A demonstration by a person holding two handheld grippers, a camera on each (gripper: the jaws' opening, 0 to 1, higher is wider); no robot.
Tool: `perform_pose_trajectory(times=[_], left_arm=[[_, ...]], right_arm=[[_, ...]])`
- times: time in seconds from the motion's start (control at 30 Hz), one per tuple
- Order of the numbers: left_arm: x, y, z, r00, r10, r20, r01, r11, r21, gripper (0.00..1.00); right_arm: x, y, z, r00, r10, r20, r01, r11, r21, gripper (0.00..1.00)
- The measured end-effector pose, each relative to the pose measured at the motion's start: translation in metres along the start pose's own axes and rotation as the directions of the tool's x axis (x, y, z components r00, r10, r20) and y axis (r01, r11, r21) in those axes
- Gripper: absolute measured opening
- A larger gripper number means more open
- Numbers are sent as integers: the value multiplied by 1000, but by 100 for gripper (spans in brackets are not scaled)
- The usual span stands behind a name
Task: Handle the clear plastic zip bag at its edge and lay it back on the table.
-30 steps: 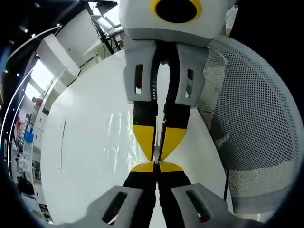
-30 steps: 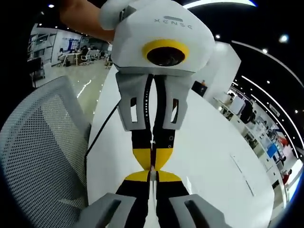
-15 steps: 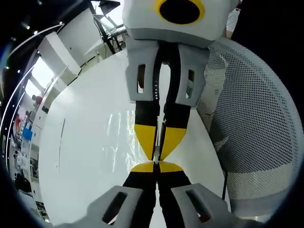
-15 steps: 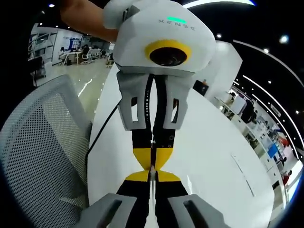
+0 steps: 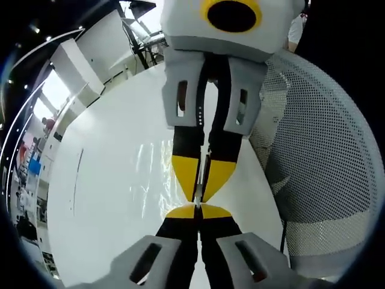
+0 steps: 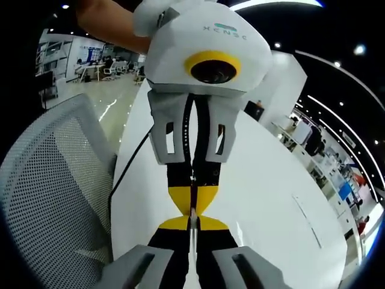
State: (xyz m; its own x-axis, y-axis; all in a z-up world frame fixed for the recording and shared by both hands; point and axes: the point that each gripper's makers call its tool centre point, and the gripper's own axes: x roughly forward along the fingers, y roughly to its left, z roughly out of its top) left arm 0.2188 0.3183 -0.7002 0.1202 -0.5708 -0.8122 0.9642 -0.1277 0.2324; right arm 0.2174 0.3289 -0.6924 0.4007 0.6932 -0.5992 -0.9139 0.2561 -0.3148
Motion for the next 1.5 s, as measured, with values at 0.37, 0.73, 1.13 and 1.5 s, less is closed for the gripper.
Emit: perform_pose_trajectory(times=[0.37,0.73,1.13,1.5], left_arm=[[1,-1,-2,1000,0,0,0,1000,-3,0],[1,-1,-2,1000,-1,5,1,1000,-14,0],[-1,-3,-5,1000,-1,-2,1,1000,-17,0],[-2,-3,-9,1000,7,1,-7,1000,-25,0]], right_arm=[[-2,2,-1,1000,4,-1,-4,1000,5,0],[-4,2,-1,1000,2,4,-2,1000,19,0],[-6,3,-4,1000,0,3,0,1000,24,0],[-6,4,-4,1000,4,1,-4,1000,20,0]])
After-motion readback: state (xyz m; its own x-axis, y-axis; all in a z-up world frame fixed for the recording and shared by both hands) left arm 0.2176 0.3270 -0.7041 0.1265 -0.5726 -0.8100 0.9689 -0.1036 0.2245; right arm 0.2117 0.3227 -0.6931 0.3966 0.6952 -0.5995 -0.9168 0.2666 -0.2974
